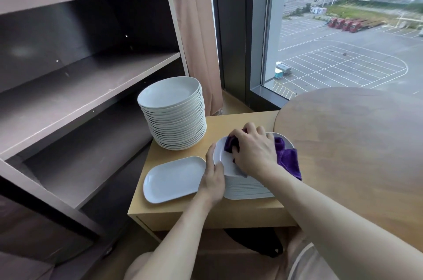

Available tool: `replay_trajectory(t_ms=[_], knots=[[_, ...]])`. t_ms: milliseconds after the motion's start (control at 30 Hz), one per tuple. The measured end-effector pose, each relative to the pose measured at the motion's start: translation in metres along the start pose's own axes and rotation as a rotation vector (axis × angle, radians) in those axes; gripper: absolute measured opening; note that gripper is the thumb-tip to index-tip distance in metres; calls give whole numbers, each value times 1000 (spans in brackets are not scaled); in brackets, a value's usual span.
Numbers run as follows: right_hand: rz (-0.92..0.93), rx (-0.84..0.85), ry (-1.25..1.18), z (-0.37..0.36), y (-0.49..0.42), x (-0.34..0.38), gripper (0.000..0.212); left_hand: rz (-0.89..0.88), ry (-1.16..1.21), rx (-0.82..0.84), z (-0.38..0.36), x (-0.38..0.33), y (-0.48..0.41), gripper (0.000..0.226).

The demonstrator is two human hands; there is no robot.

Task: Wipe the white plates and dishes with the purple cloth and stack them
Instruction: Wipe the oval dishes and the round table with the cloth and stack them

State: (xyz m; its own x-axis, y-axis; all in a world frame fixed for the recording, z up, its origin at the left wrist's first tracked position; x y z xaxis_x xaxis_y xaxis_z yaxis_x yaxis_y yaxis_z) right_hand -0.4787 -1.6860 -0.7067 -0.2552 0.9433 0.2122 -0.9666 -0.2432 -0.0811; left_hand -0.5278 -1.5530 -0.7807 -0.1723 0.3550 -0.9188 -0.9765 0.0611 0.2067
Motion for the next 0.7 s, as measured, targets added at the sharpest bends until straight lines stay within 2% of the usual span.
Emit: replay_trajectory(t_ms=[167, 300, 533, 700], knots=[[-140, -2, 70, 10, 16, -37, 34, -41, -72, -14, -1, 2, -1, 55], [-135, -11, 56, 15, 35, -42, 33, -42, -98, -28, -2, 3, -3, 54], [-197, -183, -309, 34, 78, -63, 33, -58, -88, -72, -1, 1, -3, 54], [-259, -179, -522, 31, 104, -104, 34, -66, -26, -152, -1, -2, 2, 50]])
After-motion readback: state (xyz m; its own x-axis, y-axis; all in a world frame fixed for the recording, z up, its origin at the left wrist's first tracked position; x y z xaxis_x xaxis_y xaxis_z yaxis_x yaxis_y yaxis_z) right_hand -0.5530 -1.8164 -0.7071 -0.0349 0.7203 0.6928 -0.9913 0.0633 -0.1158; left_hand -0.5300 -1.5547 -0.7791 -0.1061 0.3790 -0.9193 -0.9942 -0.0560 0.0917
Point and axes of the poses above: each hand's wrist, its own y-axis away from the middle knuckle, its own z-axis out of the back of the hand, x = y × z, the point moved 4 cm from there along -y, towards the middle knuckle, and after that the axes turned 10 degrees about x, right-handed, at the moved point
